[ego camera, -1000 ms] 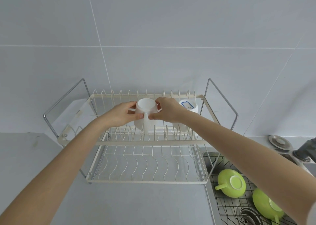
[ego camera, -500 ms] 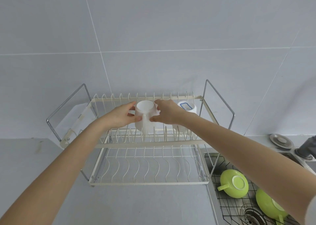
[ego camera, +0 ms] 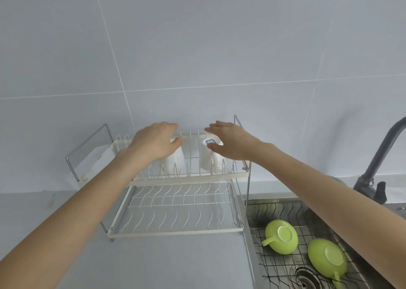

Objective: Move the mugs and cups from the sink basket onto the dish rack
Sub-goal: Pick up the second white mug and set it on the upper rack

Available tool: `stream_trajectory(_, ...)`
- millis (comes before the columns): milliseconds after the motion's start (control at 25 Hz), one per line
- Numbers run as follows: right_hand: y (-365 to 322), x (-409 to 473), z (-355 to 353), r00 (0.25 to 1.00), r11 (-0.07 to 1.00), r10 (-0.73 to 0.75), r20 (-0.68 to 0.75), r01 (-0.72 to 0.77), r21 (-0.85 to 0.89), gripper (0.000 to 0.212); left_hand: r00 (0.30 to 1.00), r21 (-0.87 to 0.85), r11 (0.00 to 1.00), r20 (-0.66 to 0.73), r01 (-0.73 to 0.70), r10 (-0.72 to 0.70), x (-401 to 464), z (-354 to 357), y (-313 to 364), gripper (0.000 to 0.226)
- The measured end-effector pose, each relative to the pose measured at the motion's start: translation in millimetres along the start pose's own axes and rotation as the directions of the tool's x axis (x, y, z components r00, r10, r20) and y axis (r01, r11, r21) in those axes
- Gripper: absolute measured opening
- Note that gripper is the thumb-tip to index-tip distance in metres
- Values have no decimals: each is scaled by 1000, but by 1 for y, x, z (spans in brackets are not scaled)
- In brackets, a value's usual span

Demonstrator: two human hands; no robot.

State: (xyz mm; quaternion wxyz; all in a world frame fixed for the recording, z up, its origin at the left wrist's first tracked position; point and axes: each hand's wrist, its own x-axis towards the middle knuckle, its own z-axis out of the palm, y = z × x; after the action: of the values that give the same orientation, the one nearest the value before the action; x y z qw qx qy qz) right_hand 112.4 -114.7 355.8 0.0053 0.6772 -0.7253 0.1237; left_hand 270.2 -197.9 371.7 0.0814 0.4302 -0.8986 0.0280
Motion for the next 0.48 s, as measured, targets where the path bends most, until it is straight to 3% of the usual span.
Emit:
stream_trajectory(120,19,-34,-7,997,999,12,-74,-15,-35,55,998,19,998,-40,-54,55,-20,-3,35,50)
stream_trajectory(480,105,-126,-4,981,983,176,87,-169,-75,62,981,-35,980,-4,-195,195,-34,16,143,50)
